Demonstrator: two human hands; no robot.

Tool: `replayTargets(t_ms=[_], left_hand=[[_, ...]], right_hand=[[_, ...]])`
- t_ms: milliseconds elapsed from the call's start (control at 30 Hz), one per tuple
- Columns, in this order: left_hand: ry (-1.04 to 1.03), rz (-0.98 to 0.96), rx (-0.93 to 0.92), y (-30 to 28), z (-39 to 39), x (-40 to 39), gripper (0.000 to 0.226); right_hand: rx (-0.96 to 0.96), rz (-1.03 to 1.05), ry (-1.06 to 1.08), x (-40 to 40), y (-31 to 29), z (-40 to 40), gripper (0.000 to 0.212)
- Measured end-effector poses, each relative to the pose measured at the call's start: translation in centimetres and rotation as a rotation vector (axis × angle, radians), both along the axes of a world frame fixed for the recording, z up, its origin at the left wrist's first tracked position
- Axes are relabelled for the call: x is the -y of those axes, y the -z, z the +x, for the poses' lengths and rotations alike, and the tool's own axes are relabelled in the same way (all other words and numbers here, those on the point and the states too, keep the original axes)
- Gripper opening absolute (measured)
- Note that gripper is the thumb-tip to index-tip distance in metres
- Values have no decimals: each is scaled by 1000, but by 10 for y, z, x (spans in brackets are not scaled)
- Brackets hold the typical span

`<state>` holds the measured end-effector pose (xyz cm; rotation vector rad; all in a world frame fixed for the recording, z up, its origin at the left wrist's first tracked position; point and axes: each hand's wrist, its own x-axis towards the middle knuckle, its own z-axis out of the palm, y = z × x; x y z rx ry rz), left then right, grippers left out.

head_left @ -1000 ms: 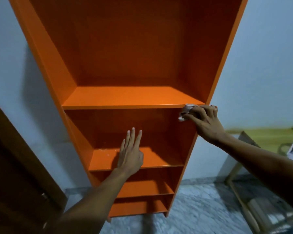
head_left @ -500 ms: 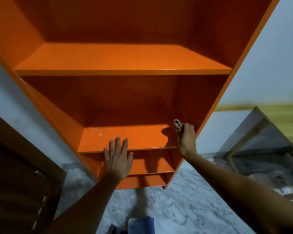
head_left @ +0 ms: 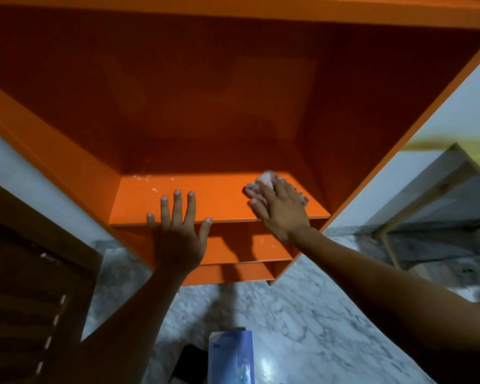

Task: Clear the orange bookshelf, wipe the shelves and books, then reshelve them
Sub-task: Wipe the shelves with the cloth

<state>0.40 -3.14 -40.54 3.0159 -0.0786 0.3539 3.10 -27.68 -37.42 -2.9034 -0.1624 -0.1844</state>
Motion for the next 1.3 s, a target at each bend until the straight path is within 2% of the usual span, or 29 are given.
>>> replayTargets(t_ms=[67,133,200,300,400,533,600,667,700,833,900,1033,1200,1300], left_hand=[[-1,-23,3,0,-1,0,71],[7,-41,8,-1,-1,1,71],[7,-48,-2,-4,-1,1,72],[-6,-49,-18,-6,-2,1,73],[-19,-58,-26,-6,-1,1,73],[-29,-67,-3,-1,-2,2,73],[-27,-82,33,2,-3,3,72],[-27,-95,66,4,-2,2,72],[-22,-98,79,5,-2,3,72],[-30,-117,60,7,-2,3,74],[-34,-132,39,5,-2,4,75],[-34,-137,31,5,-4,4,75],[-24,-128,53,6,-2,3,68],[-29,-197,83,6,-3,1,61]], right_hand=[[44,-53,-228,-6,10,-18,50],[81,-16,-411,-10,19,-33,47],[99,56,-511,-13,22,-42,57],[136,122,-625,-21,15,-48,52],[208,282,-557,-19,-5,-33,38],[270,402,-108,18,-29,33,41],[81,388,40,38,-36,65,46],[-197,226,96,51,-23,93,50],[-254,131,118,50,-17,103,49],[-107,-39,83,38,3,142,49],[-53,-103,18,23,-1,137,48],[-26,-16,-72,-21,-11,93,47],[-131,-23,-288,-45,-1,44,69],[-87,-19,-429,-44,1,14,58]])
